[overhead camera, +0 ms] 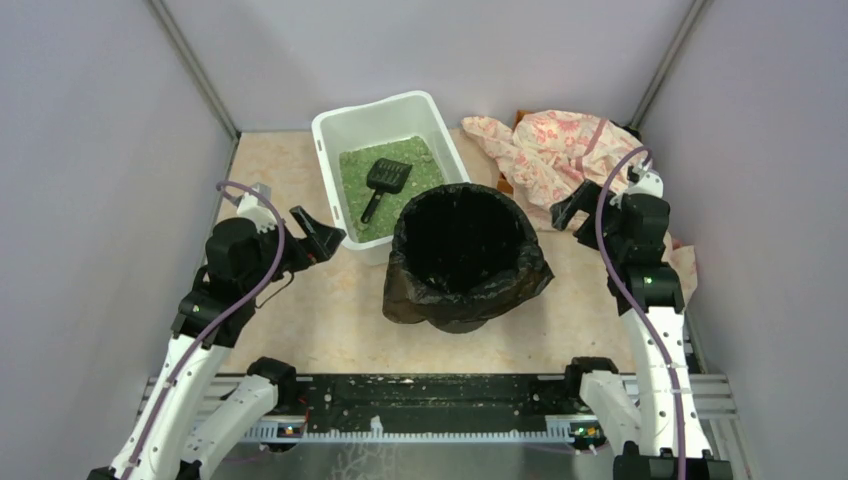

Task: Clean the litter box

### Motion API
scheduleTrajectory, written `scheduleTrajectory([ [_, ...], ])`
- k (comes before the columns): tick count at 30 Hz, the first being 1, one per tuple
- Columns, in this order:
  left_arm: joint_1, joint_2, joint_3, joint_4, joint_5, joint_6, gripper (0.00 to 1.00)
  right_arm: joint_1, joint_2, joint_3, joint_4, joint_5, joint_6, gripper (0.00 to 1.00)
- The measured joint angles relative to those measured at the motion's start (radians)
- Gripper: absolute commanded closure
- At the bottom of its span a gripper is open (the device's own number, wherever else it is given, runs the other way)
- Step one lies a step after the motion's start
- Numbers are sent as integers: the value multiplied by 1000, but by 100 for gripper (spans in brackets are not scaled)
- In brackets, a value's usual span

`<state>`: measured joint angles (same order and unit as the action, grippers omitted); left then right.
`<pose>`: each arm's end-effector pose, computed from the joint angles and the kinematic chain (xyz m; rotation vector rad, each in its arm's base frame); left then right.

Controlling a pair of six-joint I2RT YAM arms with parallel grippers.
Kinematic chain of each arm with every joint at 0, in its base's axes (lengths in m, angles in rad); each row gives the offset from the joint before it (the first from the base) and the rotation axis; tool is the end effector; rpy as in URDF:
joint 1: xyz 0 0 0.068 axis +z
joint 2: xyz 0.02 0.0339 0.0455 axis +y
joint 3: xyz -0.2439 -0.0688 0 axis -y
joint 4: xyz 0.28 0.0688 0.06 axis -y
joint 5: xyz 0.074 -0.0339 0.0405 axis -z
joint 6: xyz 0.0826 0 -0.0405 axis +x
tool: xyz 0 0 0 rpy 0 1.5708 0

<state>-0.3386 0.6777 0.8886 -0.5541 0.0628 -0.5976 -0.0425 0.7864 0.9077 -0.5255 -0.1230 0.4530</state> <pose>0.2233 -0.0841 0.3311 -0.2116 1.9632 -0.6829 0.2620 -0.0010 0.3182 0.4097 1.9497 0.3877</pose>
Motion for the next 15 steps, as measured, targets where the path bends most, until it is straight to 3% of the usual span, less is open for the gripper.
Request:
scheduleTrajectory([
  [10, 0, 17, 0, -1, -19, 11, 1, 0, -1, -18, 2, -3, 0, 2],
  [15, 0, 144, 86, -77, -180, 0, 1, 0, -1, -20, 9, -12, 3, 3],
])
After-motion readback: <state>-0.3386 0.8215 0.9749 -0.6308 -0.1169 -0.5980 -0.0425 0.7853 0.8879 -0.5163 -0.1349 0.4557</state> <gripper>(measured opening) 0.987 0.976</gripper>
